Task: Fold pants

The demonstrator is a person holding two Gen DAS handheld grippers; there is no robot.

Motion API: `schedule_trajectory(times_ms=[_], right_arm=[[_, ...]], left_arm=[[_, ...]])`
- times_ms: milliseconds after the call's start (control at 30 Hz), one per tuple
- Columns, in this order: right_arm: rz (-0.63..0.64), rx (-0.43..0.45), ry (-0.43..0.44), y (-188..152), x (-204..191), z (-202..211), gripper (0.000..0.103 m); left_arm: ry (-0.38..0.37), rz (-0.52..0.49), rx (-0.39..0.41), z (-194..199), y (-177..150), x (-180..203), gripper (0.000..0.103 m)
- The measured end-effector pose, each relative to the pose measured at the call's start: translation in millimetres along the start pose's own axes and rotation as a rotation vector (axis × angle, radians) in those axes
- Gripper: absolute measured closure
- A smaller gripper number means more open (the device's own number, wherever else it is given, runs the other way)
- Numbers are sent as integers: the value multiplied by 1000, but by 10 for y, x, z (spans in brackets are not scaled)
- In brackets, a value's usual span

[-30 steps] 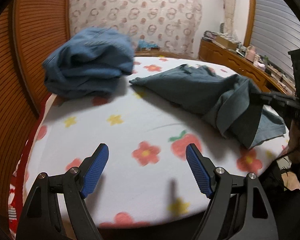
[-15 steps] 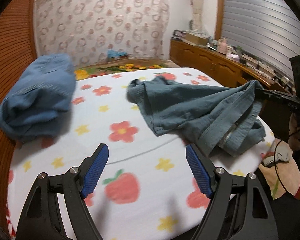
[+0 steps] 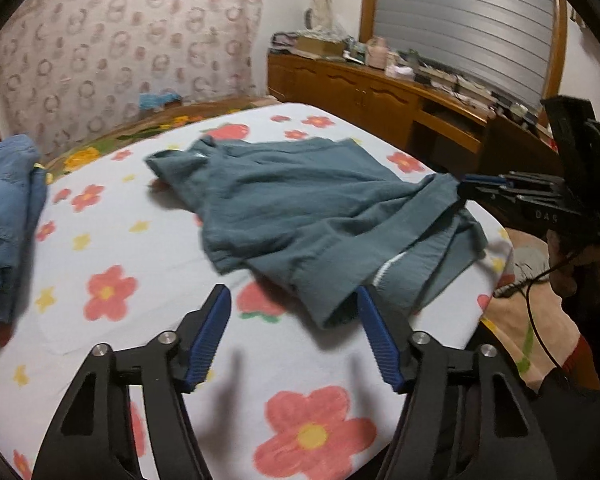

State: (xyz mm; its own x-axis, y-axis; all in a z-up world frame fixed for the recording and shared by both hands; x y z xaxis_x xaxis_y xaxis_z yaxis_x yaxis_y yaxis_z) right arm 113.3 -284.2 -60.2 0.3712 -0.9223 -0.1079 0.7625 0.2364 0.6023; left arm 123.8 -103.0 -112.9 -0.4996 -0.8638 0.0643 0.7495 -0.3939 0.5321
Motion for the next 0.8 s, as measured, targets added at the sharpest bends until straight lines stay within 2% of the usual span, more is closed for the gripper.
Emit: schedule_trajectory(times_ms=[100,200,267,300,400,567,700,800], right_arm=[[-3,-8,8,39,41,31,77],[3,-17,10,1,60,-2,77],[1,-21,12,-37,109,-74,77],[-1,-24,13,-66,137,-99,77],[-7,-29,12,-84,192,-114,77],[-17,-21,18,-82,240,-80,77],[-11,-19,20,-91,242,-89,77],[-19,-16,24,-95,265,-92,77]], left_arm=[[-13,-31,-24,-88,13,114,47],[-14,-50,-49,-184,33,189,59],[-10,-55,-50,-206,46,226,77],[-8,-55,-47,-187,39,236,79],[-25,-61,-42,-126,10,268,97],[-33,-82,-30,64,-95,375,98],[-20,-91,-62,4,-178,406,98],[5,-63,-70,-38,-161,352,96]])
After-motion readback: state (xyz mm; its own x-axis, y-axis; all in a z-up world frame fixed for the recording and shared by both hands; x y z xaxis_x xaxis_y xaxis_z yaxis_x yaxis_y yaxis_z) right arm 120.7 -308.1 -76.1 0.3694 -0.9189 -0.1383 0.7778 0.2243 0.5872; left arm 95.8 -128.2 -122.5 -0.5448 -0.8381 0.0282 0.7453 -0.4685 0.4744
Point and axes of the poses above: each gripper's, at about its wrist camera, not at the fingertips, and z roughly against the way its jaws point, x to its right, y to its top, the point moved 7 cm from there along -z, roughly the way its jaws point, and after that the axes turned 13 degrees about -x, right-handed, at the moved point
